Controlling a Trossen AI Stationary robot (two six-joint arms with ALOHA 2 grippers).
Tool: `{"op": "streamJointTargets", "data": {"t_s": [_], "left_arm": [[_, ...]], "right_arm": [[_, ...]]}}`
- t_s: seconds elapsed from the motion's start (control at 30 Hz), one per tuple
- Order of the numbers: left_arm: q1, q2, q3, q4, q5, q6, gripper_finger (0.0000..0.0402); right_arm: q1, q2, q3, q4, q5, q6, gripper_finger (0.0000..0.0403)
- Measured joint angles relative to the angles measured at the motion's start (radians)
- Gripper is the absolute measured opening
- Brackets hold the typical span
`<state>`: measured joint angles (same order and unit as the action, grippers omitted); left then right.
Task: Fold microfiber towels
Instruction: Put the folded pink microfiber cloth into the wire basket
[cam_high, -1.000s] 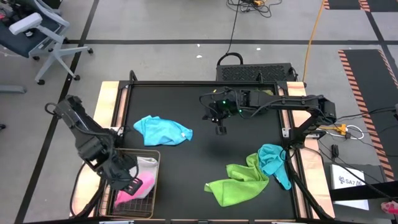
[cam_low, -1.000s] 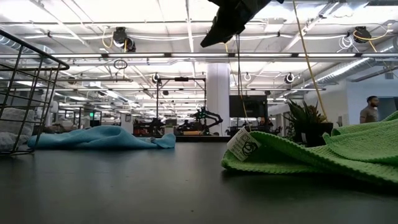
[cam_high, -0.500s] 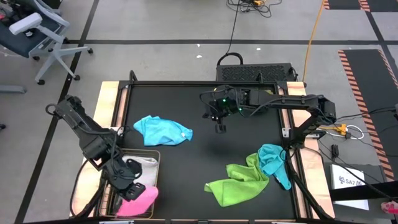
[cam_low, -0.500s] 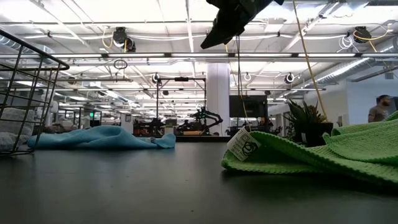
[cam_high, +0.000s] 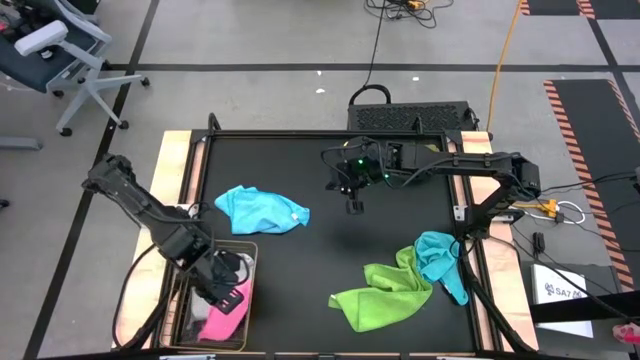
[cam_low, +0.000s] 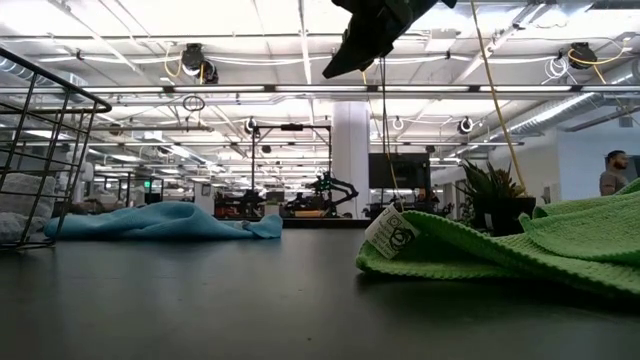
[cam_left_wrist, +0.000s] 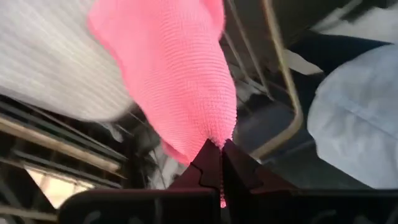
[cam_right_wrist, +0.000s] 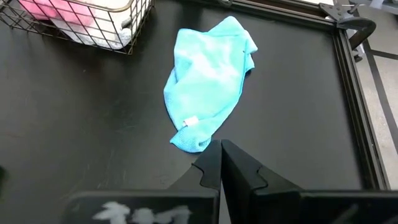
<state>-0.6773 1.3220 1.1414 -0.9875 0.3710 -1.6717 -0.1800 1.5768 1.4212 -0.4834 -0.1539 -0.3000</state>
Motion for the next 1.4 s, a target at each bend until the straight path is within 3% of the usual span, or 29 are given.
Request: {"op": "streamJointTargets", "data": {"t_s": [0.33, 0.6, 0.8, 1.27, 1.4], "left_arm": [[0.034, 0.0, -0.153, -0.293, -0.059, 0.079, 0.0], [0.085, 0.0, -0.172, -0.347, -0.142, 0.192, 0.0], [0.118, 0.0, -0.172, -0.484, -0.227, 0.162, 0.0], [0.152, 0.0, -0.196, -0.35, -0.233, 0.167, 0.0003], [0.153, 0.0, -0.213, -0.348, -0.22, 0.171, 0.0031]], "right_arm": [[-0.003, 0.0, 0.0, 0.0, 0.001, 0.004, 0.0], [-0.025, 0.0, 0.0, 0.0, 0.001, 0.031, 0.0], [-0.035, 0.0, 0.0, 0.0, 0.001, 0.049, 0.0], [-0.036, 0.0, 0.0, 0.001, 0.001, 0.053, 0.0], [-0.036, 0.0, 0.0, 0.001, 0.001, 0.053, 0.0]]}}
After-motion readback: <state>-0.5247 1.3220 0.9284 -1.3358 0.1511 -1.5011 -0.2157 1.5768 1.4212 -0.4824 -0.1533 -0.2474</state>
